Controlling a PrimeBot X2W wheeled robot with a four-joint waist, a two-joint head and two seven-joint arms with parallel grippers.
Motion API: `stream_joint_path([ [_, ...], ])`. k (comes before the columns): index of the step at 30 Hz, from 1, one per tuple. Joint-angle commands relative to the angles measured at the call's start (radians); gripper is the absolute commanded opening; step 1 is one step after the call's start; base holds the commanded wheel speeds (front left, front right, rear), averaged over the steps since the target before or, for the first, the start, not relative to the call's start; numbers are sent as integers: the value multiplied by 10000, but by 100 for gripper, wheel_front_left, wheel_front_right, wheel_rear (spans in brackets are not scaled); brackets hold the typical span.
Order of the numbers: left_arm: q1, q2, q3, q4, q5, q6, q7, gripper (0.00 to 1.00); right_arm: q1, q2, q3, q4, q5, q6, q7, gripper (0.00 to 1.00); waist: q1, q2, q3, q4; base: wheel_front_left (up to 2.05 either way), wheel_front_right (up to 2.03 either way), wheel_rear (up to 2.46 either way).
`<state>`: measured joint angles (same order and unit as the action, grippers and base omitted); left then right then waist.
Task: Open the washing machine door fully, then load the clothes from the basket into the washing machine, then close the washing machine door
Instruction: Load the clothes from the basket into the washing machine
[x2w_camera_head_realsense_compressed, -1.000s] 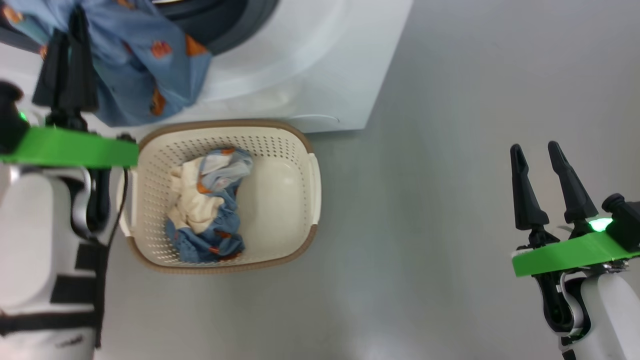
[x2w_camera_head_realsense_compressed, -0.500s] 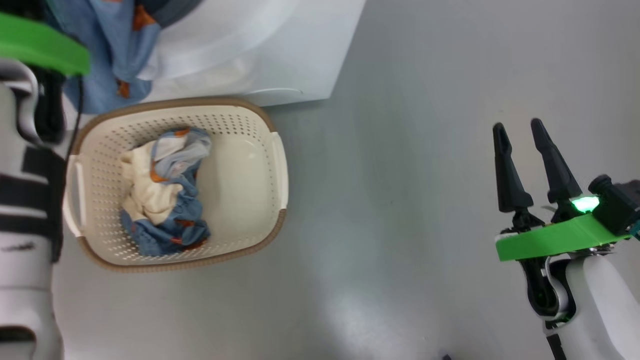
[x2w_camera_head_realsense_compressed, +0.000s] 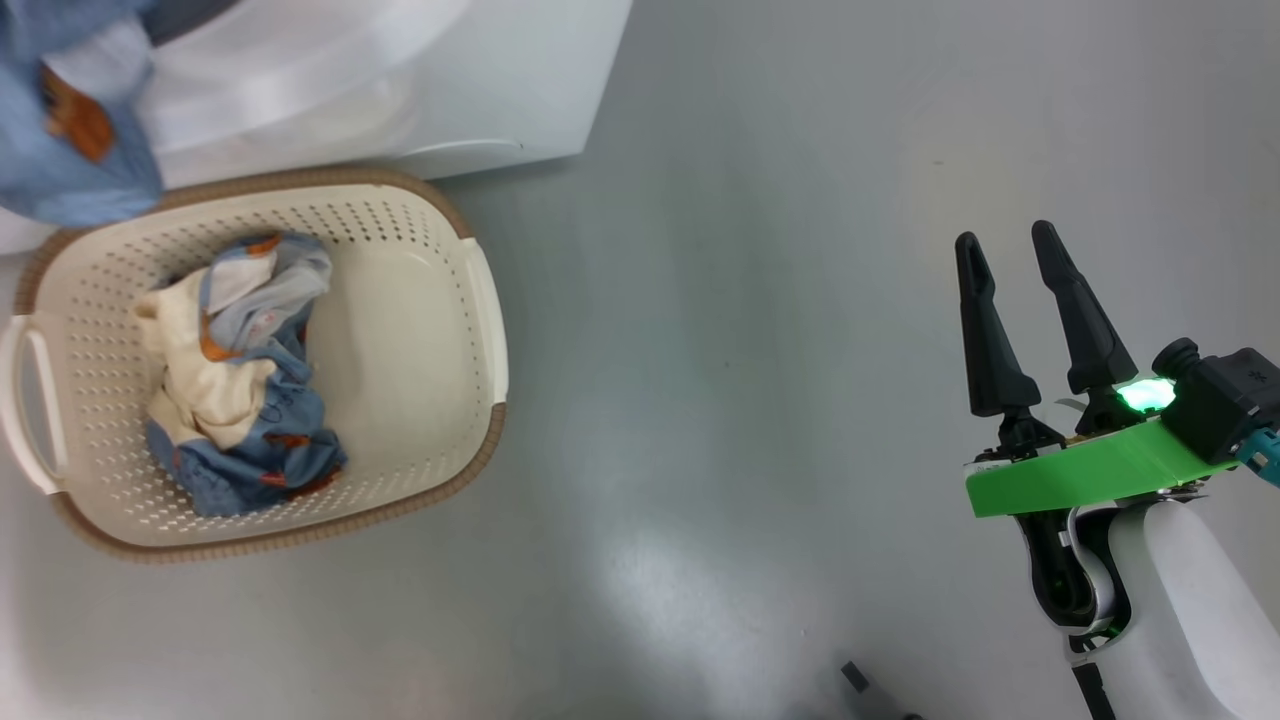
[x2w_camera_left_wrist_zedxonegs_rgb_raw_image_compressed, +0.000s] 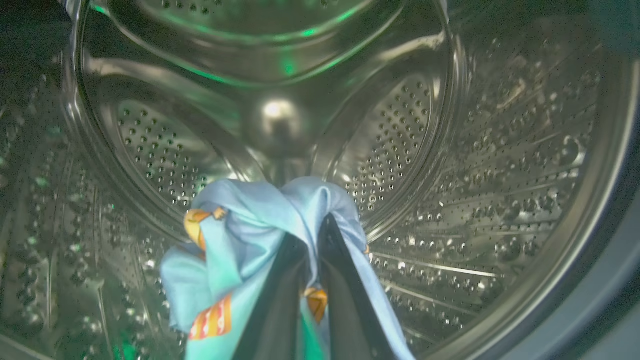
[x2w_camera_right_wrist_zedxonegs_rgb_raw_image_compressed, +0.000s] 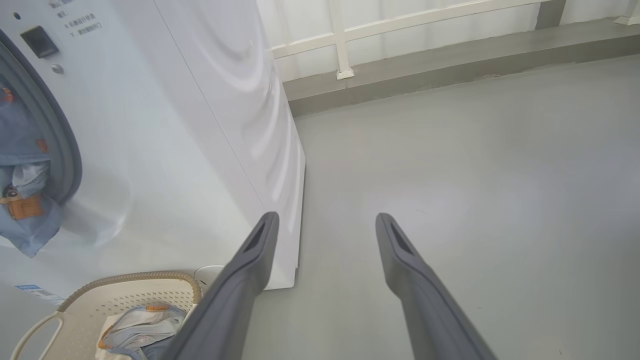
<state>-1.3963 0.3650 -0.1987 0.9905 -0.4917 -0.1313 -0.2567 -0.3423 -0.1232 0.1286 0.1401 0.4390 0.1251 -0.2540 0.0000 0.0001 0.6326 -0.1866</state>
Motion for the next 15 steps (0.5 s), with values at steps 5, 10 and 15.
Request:
stream_joint_path([
  [5, -258, 685, 1045, -2313, 975, 47, -51, 0, -35, 48, 183, -335, -12, 56, -78, 100, 0, -1, 340, -136, 0, 0, 0],
  [10, 458, 455, 2020, -3822, 1955, 43, -51, 0, -176, 118, 276, -380, -34, 56, -78, 100, 0, -1, 475, -118, 0, 0, 0],
  [15, 1013, 165, 1985, -2615, 2278, 16, -51, 25, -194, 114, 354, -385, -33, 56, -78, 100, 0, -1, 432, -51, 0, 0, 0],
])
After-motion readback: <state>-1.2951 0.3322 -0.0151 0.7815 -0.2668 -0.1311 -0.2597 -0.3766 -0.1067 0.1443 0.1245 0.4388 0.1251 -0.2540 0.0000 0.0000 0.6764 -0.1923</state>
